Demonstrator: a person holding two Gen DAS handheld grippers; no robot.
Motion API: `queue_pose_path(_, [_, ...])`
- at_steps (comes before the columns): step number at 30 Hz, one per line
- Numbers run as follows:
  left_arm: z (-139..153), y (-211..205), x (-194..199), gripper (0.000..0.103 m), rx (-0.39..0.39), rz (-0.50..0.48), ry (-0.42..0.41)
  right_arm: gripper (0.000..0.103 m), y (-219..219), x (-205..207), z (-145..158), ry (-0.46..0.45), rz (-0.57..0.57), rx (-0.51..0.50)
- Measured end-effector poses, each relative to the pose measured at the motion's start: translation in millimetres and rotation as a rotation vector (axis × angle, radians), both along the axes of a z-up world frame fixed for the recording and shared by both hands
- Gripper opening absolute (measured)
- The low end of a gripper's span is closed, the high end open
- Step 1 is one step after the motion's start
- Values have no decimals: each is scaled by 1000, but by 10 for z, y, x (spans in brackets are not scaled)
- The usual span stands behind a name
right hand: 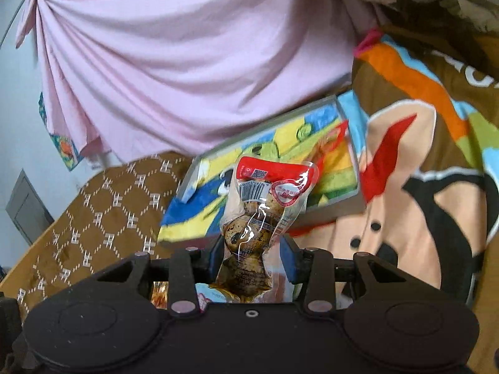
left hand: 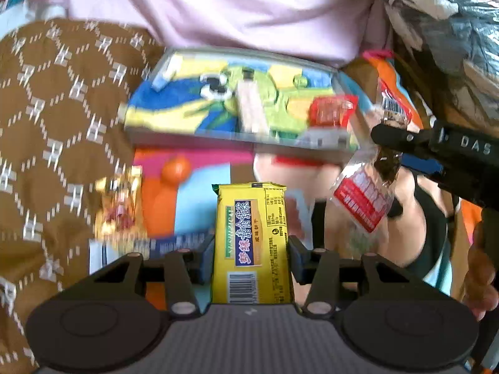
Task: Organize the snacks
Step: 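Lift the yellow wafer bar and quail-egg pack and carry both toward the tray, then lower both snacks into the tray, open both tools and withdraw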
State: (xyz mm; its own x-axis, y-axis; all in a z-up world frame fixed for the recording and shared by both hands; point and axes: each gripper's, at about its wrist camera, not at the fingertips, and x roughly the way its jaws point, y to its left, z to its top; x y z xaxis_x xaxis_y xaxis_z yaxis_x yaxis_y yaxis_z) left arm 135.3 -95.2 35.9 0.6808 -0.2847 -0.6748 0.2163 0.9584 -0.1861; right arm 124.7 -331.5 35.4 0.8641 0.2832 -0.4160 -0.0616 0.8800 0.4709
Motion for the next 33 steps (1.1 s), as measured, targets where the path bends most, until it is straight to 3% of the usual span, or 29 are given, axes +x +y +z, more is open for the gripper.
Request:
queue_pose_path(10, [308, -151, 797, 52, 21, 76, -105, 41, -109, 513, 216, -146, -18, -25])
queue_pose_path(19, [184, -225, 1545, 52, -8, 134, -113, 41, -87, 1078, 86, -270, -82, -77])
queue_pose_path(26, [-14, -253, 1888, 52, 6, 161, -106, 41, -22, 1390, -238, -260, -61, -91])
queue_pose_path(33, [-102, -198, 1943, 52, -16, 201, -140, 42, 90, 1536, -465, -237, -35, -117])
